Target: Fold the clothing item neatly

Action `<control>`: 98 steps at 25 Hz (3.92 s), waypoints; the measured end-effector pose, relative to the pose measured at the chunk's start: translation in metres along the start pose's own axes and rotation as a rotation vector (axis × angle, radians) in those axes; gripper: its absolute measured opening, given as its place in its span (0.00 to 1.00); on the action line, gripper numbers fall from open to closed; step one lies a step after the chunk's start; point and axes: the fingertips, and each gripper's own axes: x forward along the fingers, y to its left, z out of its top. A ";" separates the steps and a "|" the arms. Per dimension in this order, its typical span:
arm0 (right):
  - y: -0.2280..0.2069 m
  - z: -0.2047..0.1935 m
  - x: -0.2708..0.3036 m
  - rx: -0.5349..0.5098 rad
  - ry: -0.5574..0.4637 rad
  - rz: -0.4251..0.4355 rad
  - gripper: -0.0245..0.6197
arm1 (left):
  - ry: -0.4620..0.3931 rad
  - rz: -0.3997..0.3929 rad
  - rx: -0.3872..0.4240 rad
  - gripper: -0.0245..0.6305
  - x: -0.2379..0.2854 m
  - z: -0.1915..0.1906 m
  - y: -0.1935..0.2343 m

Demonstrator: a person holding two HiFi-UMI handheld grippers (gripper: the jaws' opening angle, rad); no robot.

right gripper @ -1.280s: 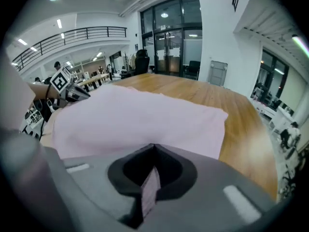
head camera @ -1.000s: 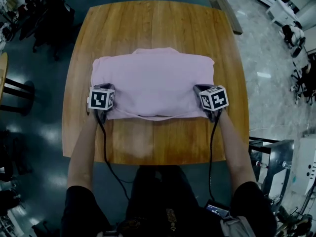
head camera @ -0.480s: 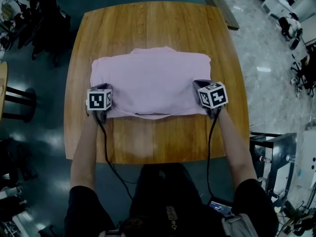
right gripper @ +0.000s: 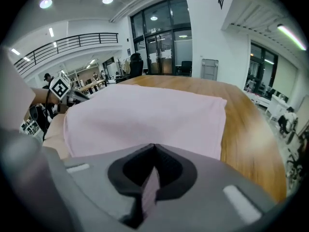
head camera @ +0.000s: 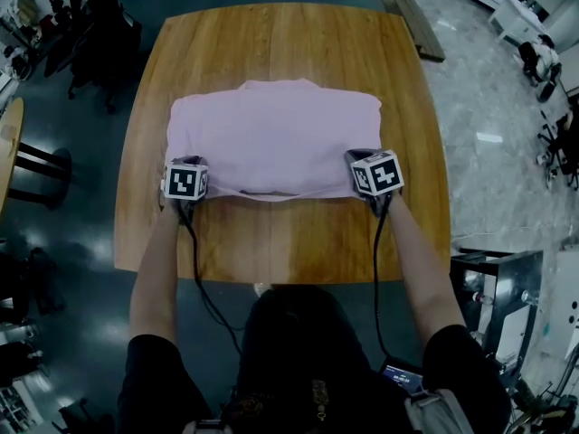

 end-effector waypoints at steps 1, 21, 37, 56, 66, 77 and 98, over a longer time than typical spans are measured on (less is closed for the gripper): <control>0.000 -0.001 0.000 -0.009 -0.004 -0.004 0.04 | -0.002 0.004 0.004 0.08 0.000 -0.002 -0.001; 0.057 -0.092 -0.063 -0.006 -0.010 -0.090 0.04 | -0.039 -0.128 -0.094 0.06 -0.072 -0.102 -0.052; 0.195 -0.030 -0.292 0.103 -0.578 -0.074 0.05 | -0.541 -0.263 -0.061 0.05 -0.298 -0.056 -0.110; 0.322 -0.088 -0.404 0.042 -0.740 0.177 0.04 | -0.682 -0.382 -0.072 0.05 -0.441 -0.103 -0.318; 0.341 -0.110 -0.441 -0.037 -0.761 0.209 0.04 | -0.726 -0.337 -0.070 0.05 -0.476 -0.114 -0.358; 0.344 -0.111 -0.458 -0.055 -0.788 0.233 0.04 | -0.756 -0.319 -0.079 0.05 -0.499 -0.110 -0.367; 0.336 -0.111 -0.476 -0.065 -0.813 0.243 0.04 | -0.763 -0.315 -0.054 0.05 -0.509 -0.099 -0.383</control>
